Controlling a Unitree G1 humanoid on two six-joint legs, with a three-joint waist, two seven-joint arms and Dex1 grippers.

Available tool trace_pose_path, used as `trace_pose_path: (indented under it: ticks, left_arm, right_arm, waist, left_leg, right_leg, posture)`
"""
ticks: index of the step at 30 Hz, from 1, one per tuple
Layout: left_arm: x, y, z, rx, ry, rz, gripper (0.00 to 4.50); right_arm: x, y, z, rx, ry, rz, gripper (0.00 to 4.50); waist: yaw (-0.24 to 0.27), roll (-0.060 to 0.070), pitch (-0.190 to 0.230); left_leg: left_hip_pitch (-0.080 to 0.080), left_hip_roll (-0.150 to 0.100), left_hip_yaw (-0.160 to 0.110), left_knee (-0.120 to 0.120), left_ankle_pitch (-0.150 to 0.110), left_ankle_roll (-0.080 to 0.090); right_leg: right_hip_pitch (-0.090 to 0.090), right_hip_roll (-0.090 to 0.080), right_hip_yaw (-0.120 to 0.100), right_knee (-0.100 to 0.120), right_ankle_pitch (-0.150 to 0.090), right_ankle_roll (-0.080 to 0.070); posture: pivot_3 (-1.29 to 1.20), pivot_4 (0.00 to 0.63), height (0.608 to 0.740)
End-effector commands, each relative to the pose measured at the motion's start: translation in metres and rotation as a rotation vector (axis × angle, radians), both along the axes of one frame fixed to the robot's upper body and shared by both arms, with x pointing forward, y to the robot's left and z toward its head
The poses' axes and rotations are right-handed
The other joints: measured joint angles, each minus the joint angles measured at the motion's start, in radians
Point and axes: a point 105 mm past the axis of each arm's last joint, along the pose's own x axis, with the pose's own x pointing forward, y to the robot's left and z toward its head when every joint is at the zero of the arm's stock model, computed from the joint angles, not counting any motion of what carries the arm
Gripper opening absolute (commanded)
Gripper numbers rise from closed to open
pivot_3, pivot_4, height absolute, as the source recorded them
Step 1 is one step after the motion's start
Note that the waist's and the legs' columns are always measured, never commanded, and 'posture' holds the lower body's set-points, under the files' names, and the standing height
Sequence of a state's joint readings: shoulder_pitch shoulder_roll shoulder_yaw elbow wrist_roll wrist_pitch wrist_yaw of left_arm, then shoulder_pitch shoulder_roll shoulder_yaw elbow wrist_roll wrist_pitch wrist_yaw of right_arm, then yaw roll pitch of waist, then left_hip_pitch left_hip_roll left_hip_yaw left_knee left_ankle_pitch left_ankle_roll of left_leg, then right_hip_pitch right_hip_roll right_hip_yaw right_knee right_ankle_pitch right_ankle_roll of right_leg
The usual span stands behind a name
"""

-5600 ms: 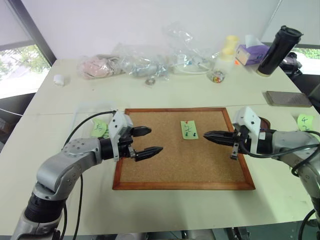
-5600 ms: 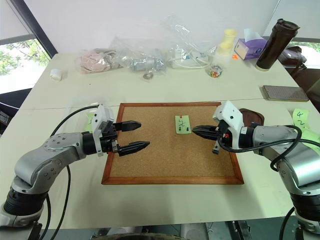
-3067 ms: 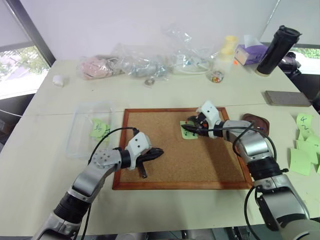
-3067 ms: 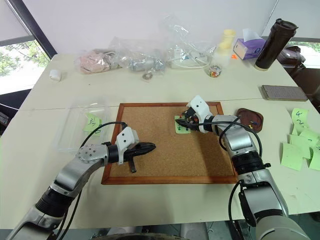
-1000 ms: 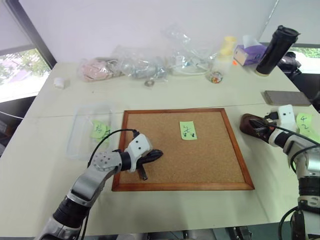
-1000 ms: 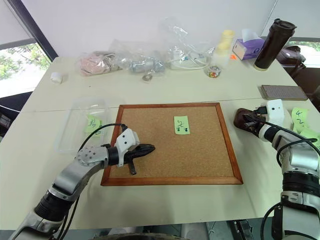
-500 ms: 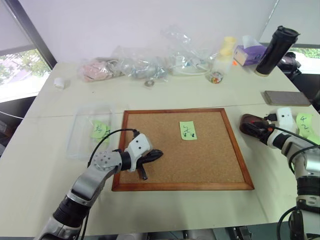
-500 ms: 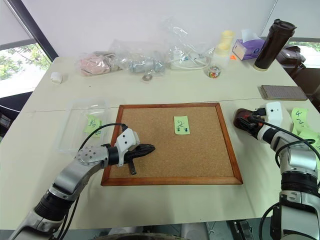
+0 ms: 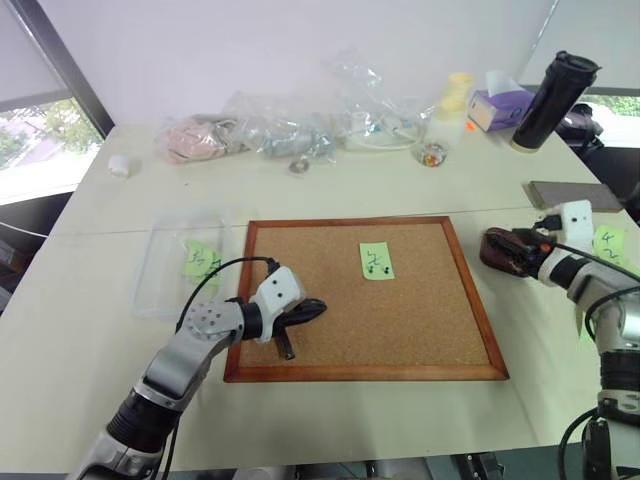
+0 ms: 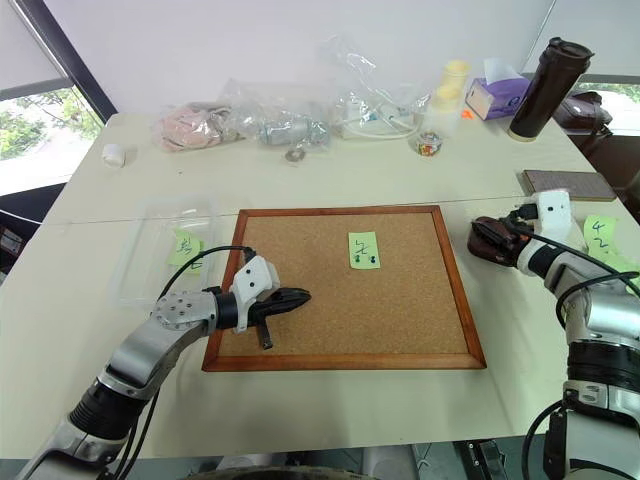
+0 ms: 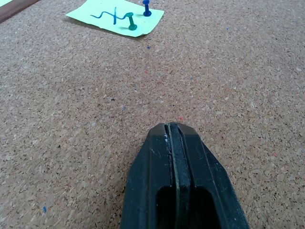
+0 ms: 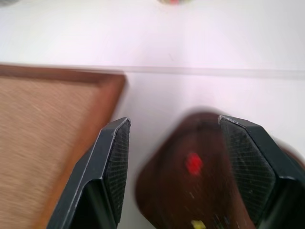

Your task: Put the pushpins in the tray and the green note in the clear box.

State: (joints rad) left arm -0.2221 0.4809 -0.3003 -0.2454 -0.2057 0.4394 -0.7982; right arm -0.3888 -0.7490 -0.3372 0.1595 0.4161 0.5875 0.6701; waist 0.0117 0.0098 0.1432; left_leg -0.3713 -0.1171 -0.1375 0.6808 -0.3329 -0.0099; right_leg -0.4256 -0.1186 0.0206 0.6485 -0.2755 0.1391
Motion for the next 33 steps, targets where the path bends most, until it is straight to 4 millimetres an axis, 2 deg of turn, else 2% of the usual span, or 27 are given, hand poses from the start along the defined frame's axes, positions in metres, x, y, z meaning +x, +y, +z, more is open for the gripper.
trace_pose_path:
  ticks: [1,6,9,12,18,21,22,28,33]
  left_arm:
    - [-0.004,0.004,-0.018,0.05,0.057,0.005,0.0]
    - [-0.004,0.005,-0.018,0.048,0.059,0.003,0.0]
    - [-0.004,0.004,-0.018,0.048,0.059,0.001,0.0]
    - [-0.004,0.005,-0.019,0.048,0.059,0.004,0.0]
    - [-0.005,0.005,-0.019,0.037,0.061,0.019,0.0]
    - [-0.005,0.006,-0.019,0.039,0.061,0.024,0.0]
    - [-0.005,0.006,-0.02,0.039,0.061,0.025,0.0]
    - [-0.006,0.006,-0.02,0.039,0.06,0.028,0.0]
    - [-0.006,0.006,-0.02,0.039,0.059,0.031,0.0]
  right_arm:
    - [-0.009,0.045,0.043,-0.016,-0.094,0.204,2.99]
    - [-0.027,0.104,0.033,-0.011,-0.034,0.444,2.99]
    - [-0.033,0.127,0.018,-0.025,-0.001,0.519,2.99]
    - [-0.039,0.14,0.001,-0.047,0.034,0.568,2.99]
    - [-0.04,0.15,-0.022,-0.08,0.072,0.593,2.99]
    - [-0.037,0.151,-0.033,-0.107,0.086,0.591,2.19]
    - [-0.036,0.152,-0.033,-0.108,0.087,0.594,1.72]
    - [-0.03,0.156,-0.04,-0.127,0.086,0.593,1.72]
    - [-0.025,0.152,-0.045,-0.136,0.089,0.577,1.72]
  waist:
    - [0.0,0.0,0.0]
    - [0.001,-0.001,0.0]
    - [0.001,-0.001,0.0]
    - [0.001,-0.001,0.0]
    - [0.001,-0.001,0.0]
    - [0.001,-0.001,0.0]
    - [0.001,-0.001,0.0]
    - [0.001,-0.001,0.0]
    - [0.0,-0.001,0.0]
  left_leg:
    - [0.0,0.0,0.0,0.0,0.0,0.0]
    - [0.0,0.0,-0.001,0.0,0.0,0.0]
    - [0.0,0.0,-0.001,0.0,0.0,0.0]
    - [0.0,0.0,-0.001,0.0,0.0,0.0]
    - [0.0,0.0,-0.001,0.0,0.0,0.0]
    - [0.0,0.0,-0.001,0.0,0.0,0.0]
    - [0.0,0.0,-0.001,0.0,0.0,0.0]
    - [0.0,0.0,-0.001,0.0,0.0,0.0]
    - [0.0,0.0,-0.002,0.0,0.0,0.0]
  right_leg:
    - [0.0,0.0,0.0,0.0,0.0,0.0]
    - [0.001,0.0,0.0,-0.001,0.0,0.0]
    - [0.001,0.0,0.0,-0.001,0.0,0.0]
    - [0.0,0.0,0.0,-0.001,0.0,0.0]
    - [0.0,0.0,-0.001,-0.001,0.0,0.0]
    - [0.0,0.0,-0.001,-0.001,0.0,0.0]
    - [0.0,0.0,-0.001,-0.001,0.0,0.0]
    - [0.0,0.0,-0.001,-0.001,0.0,0.0]
    - [0.0,0.0,-0.001,-0.001,0.0,0.0]
  posture:
    - [0.0,0.15,0.74]
    - [0.0,0.15,0.74]
    - [0.0,0.15,0.74]
    - [0.0,0.15,0.74]
    - [0.0,0.15,0.74]
    - [0.0,0.15,0.74]
    - [0.0,0.15,0.74]
    - [0.0,0.15,0.74]
    - [0.0,0.15,0.74]
